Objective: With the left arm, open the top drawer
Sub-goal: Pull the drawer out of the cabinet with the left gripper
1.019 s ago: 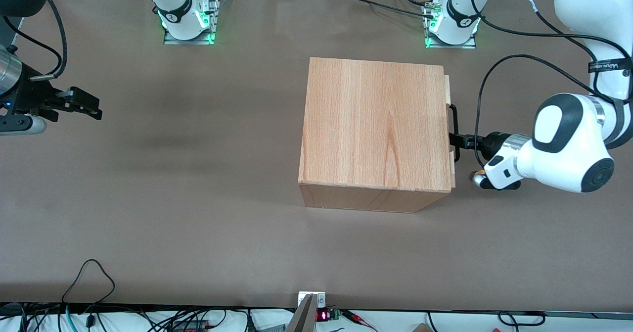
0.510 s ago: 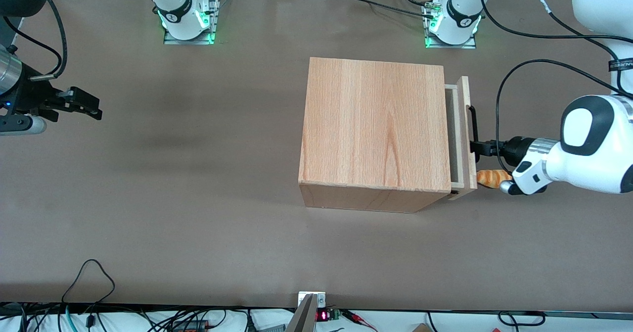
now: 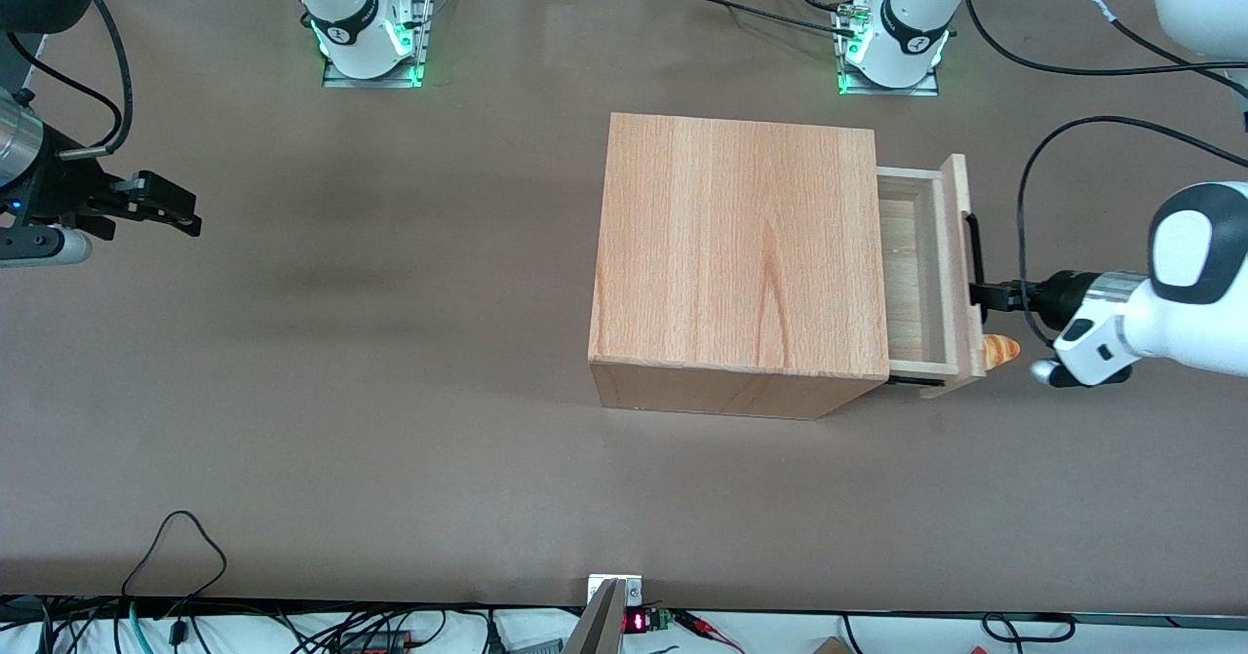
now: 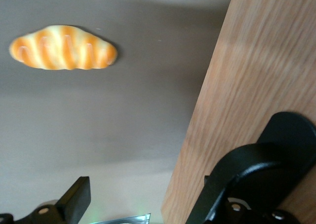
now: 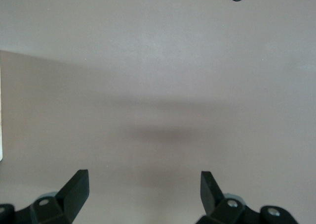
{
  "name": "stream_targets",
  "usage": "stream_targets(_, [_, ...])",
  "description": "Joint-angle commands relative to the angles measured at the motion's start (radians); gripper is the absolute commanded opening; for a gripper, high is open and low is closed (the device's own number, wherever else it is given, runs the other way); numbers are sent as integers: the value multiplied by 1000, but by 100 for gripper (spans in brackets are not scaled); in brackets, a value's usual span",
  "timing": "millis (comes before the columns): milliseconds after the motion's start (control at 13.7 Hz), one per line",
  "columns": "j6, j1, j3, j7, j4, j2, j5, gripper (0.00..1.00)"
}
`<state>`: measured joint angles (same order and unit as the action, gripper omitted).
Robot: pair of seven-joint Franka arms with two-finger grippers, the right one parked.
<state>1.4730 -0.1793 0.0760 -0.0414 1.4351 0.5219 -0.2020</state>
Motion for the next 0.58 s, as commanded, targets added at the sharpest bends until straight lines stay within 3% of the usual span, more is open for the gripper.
stream_targets(0, [27, -37, -2, 31, -48, 41, 69, 100])
stream_targets(510, [27, -109, -2, -18, -50, 40, 79, 100])
